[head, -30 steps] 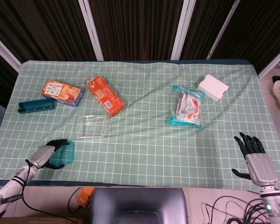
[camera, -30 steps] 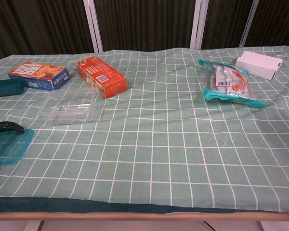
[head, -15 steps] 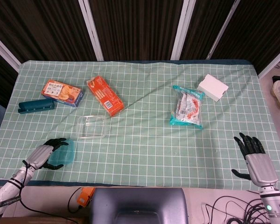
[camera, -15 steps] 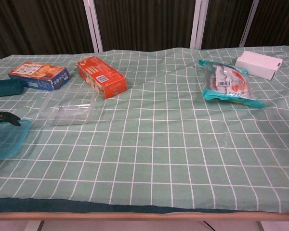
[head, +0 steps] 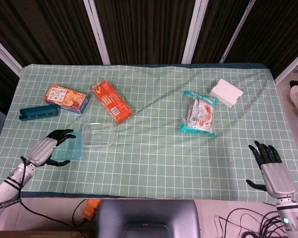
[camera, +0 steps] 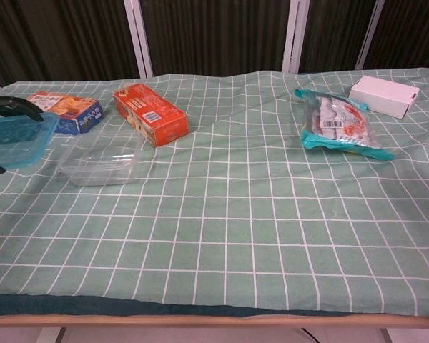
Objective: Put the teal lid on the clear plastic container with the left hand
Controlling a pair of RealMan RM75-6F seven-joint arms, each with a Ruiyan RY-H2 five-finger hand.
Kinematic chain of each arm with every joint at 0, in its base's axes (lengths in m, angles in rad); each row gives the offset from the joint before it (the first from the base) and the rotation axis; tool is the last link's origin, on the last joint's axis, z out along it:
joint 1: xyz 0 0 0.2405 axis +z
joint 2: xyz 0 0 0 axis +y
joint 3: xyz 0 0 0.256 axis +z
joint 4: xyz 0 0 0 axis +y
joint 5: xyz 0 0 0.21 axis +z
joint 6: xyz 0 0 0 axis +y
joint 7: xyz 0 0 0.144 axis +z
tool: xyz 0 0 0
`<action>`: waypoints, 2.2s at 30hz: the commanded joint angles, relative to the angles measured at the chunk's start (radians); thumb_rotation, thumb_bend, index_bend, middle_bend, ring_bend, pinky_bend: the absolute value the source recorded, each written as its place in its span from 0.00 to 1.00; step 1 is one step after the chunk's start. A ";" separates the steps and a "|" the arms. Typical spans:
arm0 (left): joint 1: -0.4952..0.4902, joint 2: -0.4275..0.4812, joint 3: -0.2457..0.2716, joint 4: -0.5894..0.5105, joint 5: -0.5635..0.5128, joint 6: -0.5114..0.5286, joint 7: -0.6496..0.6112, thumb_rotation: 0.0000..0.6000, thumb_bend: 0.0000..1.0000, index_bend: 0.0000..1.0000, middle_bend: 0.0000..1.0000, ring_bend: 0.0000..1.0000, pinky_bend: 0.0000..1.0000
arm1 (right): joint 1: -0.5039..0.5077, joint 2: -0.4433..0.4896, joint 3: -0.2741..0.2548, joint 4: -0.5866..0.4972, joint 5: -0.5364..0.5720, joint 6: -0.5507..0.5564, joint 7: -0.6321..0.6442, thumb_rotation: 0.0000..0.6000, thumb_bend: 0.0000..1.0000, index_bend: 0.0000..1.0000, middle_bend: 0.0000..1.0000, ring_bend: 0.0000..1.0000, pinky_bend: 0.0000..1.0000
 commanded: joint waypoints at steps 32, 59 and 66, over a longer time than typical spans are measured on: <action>-0.248 -0.211 -0.181 -0.013 -0.570 -0.407 0.480 1.00 0.24 0.21 0.60 0.54 0.58 | 0.006 0.058 0.001 0.012 -0.013 -0.007 0.136 1.00 0.15 0.00 0.00 0.00 0.00; -0.245 -0.221 -0.195 0.001 -0.540 -0.449 0.473 1.00 0.24 0.21 0.61 0.54 0.58 | 0.004 0.057 0.000 0.015 -0.013 -0.003 0.136 1.00 0.15 0.00 0.00 0.00 0.00; -0.256 -0.228 -0.199 0.032 -0.526 -0.462 0.476 1.00 0.25 0.21 0.62 0.54 0.59 | 0.005 0.057 0.000 0.015 -0.010 -0.006 0.133 1.00 0.15 0.00 0.00 0.00 0.00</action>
